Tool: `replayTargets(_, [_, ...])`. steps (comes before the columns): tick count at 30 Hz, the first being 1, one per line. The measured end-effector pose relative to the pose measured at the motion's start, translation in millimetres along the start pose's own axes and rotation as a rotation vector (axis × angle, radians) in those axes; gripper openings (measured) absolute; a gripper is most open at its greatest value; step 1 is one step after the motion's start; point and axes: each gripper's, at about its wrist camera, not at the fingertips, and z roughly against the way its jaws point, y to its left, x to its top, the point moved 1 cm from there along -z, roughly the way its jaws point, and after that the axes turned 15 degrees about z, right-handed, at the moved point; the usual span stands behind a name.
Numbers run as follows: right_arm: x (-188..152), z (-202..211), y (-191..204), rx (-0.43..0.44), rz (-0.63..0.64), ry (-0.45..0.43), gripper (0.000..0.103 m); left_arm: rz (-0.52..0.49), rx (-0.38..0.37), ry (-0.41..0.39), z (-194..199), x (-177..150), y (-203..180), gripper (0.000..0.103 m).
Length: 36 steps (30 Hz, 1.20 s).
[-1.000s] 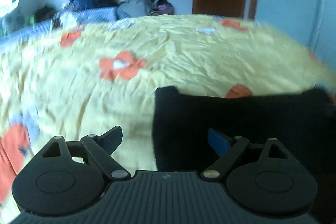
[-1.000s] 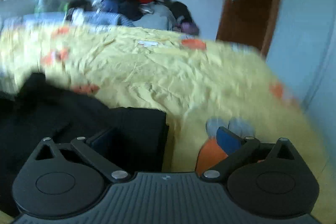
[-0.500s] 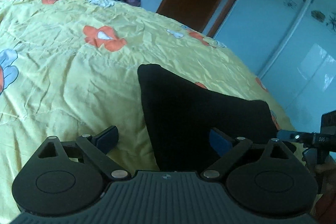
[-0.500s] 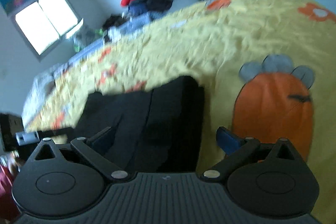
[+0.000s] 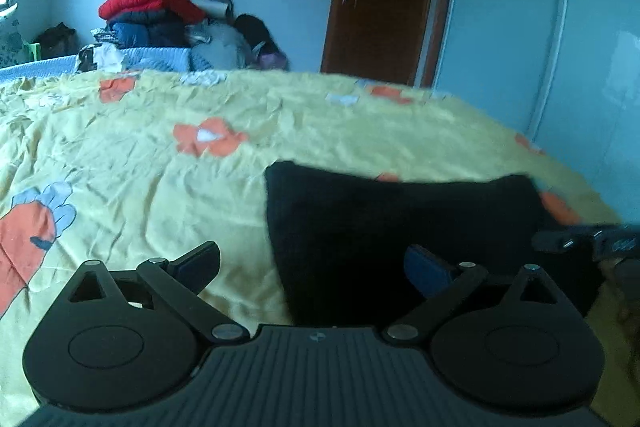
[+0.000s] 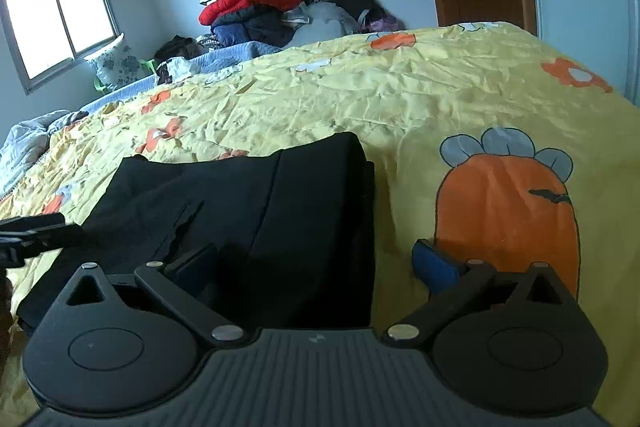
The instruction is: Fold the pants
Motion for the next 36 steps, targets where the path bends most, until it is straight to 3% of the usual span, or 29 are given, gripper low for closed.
replayTargets(7, [1,-1,-2,0.001,-0.011,-0.005,0.103,0.004,-0.009,-0.003,0,-15,-23,0.1])
replayTargets(15, [0,-1,-11,0.028,-0.064,-0.035,0.103,-0.052,0.014,-0.074,2,-34,-36,0.1])
replayTargets(21, [-3,1,-16,0.051,-0.109,-0.06,0.103,0.018,0.006,-0.096,8,-32,-25,0.1])
replayTargets(26, [-1,0,-9,0.019,-0.069,-0.037,0.103,0.105,0.004,-0.041,1,-28,-12,0.101])
replayTargets(30, [1,-2,-3,-0.012,-0.025,-0.012,0.103,0.229,-0.002,0.019,-4,-25,8,0.1])
replayTargets(36, [0,-2,-7,0.024,-0.054,-0.029,0.103,0.279,-0.101,0.11,-3,-13,28,0.101])
